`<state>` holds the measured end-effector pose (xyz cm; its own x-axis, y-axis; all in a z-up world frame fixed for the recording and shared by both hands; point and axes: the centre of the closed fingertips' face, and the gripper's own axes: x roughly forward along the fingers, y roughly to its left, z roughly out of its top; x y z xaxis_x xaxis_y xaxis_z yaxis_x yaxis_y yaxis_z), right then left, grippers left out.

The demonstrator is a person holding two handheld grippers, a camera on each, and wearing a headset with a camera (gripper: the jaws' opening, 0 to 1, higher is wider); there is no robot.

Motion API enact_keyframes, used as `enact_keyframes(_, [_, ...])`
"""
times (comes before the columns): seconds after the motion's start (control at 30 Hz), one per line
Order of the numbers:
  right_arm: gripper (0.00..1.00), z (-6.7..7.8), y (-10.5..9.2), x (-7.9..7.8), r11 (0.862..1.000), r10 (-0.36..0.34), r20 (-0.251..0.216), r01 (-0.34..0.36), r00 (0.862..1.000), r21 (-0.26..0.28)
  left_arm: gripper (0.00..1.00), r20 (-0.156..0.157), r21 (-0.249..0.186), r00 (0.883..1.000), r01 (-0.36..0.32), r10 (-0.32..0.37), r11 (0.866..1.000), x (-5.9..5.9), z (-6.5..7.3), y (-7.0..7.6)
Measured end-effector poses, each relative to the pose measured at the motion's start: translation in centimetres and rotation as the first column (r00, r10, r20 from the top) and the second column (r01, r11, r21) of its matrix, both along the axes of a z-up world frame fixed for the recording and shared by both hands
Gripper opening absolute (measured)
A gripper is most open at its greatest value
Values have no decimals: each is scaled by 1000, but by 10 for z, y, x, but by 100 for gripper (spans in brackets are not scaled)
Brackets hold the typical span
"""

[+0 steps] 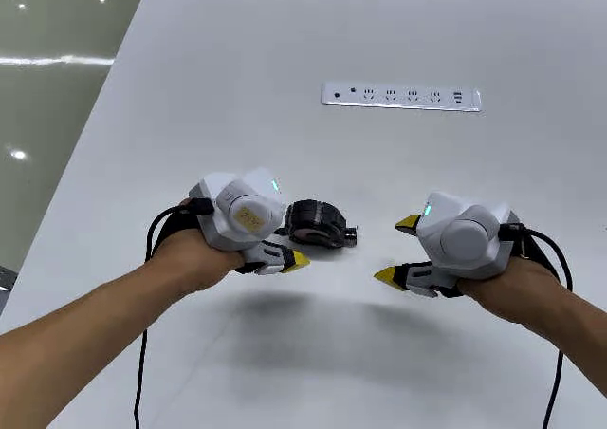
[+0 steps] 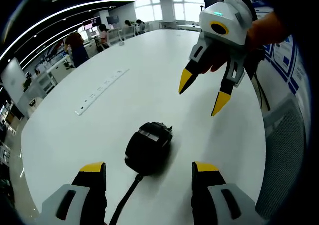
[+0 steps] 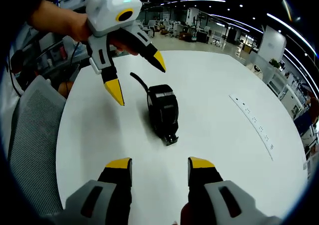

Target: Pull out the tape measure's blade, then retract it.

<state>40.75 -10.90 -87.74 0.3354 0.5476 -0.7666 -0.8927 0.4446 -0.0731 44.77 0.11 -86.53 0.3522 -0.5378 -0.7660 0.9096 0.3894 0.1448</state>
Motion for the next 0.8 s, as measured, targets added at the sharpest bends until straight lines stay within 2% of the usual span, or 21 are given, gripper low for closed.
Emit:
enact_keyframes(0.6, [40,-15,12,17,996,84,8,-84,996,-24,61,15,43,995,96,-97,994,10,-9,-11])
enact_keyframes(0.8, [38,-20,13,20,992,117,16,-116,993,-49,59,21,55,992,122,-123,991,13,-11,-13])
